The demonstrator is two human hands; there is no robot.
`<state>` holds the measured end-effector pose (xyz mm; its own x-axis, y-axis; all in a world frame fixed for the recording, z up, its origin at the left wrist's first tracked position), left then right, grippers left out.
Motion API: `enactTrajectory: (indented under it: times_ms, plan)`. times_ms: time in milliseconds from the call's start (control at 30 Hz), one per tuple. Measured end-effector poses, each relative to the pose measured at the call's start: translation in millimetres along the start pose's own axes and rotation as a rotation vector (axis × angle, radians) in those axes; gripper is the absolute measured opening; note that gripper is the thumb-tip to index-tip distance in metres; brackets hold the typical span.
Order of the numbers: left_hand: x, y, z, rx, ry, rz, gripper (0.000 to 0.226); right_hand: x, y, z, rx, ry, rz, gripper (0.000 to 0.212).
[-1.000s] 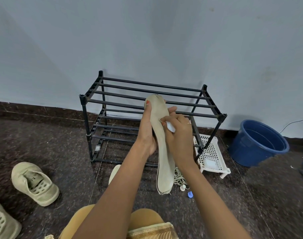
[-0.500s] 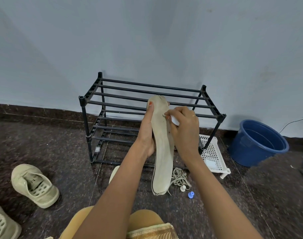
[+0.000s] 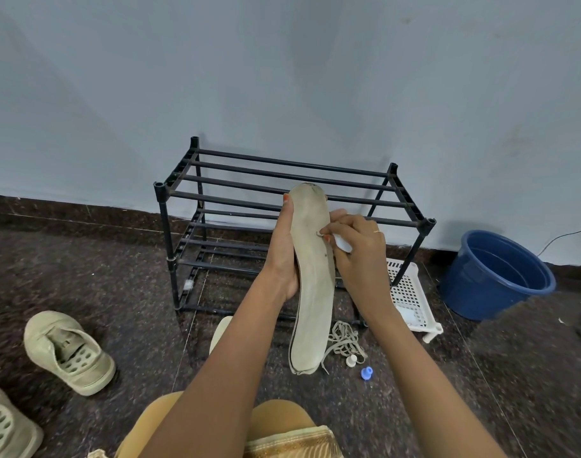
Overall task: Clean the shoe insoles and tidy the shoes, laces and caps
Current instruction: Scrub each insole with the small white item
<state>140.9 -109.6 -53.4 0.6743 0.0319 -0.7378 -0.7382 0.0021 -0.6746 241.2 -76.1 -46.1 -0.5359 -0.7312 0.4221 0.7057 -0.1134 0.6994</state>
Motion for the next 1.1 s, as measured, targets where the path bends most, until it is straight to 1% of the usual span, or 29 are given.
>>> enactTrajectory:
  times_ms: [100, 233, 400, 467, 533, 600, 700, 867, 1000, 1100]
  plan:
    - [-2.8, 3.9, 0.3, -0.027, -0.012, -0.087, 0.077, 0.6, -4.4, -7.9, 0.015, -0.004, 0.022, 0.014]
    - [-4.1, 7.6, 1.6, -0.047, -0.04, -0.11, 0.073, 1.5, -5.7, -14.3, 0.026, -0.039, 0.085, 0.013]
    - [-2.5, 2.2, 0.7, -0.01, -0.019, -0.066, 0.076, 4.9, 3.2, -3.2, -0.035, -0.03, -0.009, 0.012]
    - [-4.1, 1.4, -0.1, -0.013, -0.019, -0.086, 0.069, 7.3, 5.0, 3.0, -0.063, -0.028, -0.048, 0.011]
    - [-6.0, 1.5, -0.9, -0.026, -0.028, -0.097, 0.065, 8.2, 4.7, 6.2, -0.075, -0.031, -0.059, 0.011]
    - [-5.3, 2.3, -0.3, -0.017, -0.036, -0.085, 0.069, 7.7, 3.8, 5.4, -0.075, -0.05, -0.032, 0.011]
    - [-3.4, 0.7, -0.6, -0.007, -0.046, -0.066, 0.078, 7.8, 1.7, -0.4, -0.042, -0.088, 0.02, 0.012]
    - [-2.6, 3.8, 1.7, -0.056, -0.079, -0.097, 0.07, 13.1, 0.8, -9.0, 0.038, -0.133, 0.026, 0.015]
    - [-5.6, 3.3, 0.0, -0.07, -0.122, -0.121, 0.063, 21.0, 0.3, -17.2, 0.101, -0.169, 0.121, 0.016]
    - [-5.5, 1.7, -0.6, -0.074, -0.121, -0.102, 0.066, 22.2, 0.1, -17.8, 0.083, -0.2, 0.14, 0.017]
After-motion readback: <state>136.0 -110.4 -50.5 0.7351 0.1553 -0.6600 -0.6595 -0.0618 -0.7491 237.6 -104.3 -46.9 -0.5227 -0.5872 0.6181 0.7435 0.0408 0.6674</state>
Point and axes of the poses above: each hand's wrist, its own z-axis towards the middle knuckle, its own y-axis out of the back of the hand, x = y × z, the point moved 2 cm from there along z, towards the middle knuckle, and after that the axes turned 6 degrees about x, right-handed, at the moved point
